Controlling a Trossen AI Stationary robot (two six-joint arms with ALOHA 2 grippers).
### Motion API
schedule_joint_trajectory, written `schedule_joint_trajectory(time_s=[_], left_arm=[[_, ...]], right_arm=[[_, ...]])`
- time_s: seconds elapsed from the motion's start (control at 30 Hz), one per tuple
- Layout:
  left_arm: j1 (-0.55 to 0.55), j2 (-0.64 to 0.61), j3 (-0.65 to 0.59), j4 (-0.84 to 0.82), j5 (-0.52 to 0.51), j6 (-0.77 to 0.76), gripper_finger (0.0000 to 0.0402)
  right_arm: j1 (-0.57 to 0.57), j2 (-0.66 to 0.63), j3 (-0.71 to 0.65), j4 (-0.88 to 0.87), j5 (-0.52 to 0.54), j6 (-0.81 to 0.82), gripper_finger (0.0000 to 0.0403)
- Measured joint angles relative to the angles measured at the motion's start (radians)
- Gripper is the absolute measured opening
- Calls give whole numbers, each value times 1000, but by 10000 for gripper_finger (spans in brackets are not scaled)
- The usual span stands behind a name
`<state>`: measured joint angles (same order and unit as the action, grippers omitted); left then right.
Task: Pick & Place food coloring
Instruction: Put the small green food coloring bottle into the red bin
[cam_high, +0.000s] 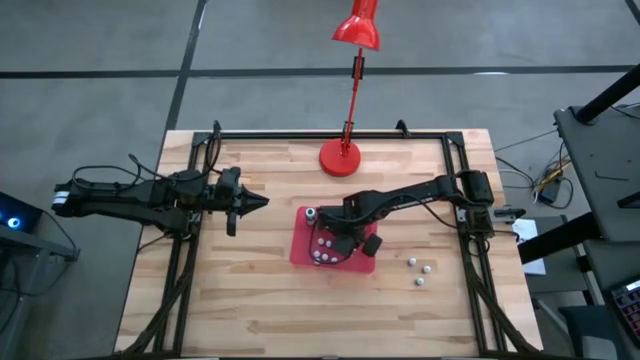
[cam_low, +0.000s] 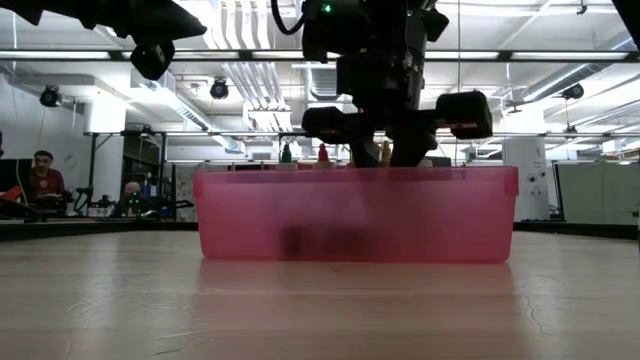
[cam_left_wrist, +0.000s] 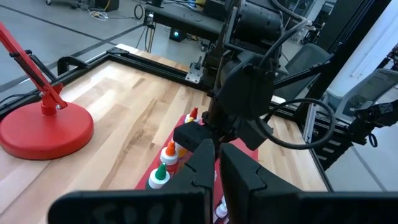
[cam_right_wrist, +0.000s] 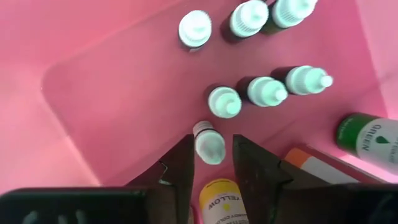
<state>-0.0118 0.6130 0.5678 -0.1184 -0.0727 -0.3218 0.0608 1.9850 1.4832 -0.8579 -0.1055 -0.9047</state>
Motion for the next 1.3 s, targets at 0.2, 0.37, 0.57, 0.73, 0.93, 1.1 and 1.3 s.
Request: schedule_joint_trajectory(time_s=[0.2,0.37,0.57,0.73,0.93,1.1,1.3], left_arm=[[0,0,0,0,0,0,0],[0,0,0,0,0,0,0],[0,0,0,0,0,0,0],[0,0,0,-1,0,0,0],[0,0,0,-1,0,7,0],[0,0,0,0,0,7,0],[0,0,0,0,0,7,0]], right_arm=[[0,0,23,-2,0,46,118],[3,-3,44,-8,0,98,128],[32,-22,64,-28,-1,140,132],[67,-29,102,-63,-1,229,125],[95,-33,131,-161,8,422,120],[93,-33,118,-251,-32,581,124],[114,-40,117,-309,-106,667,122]])
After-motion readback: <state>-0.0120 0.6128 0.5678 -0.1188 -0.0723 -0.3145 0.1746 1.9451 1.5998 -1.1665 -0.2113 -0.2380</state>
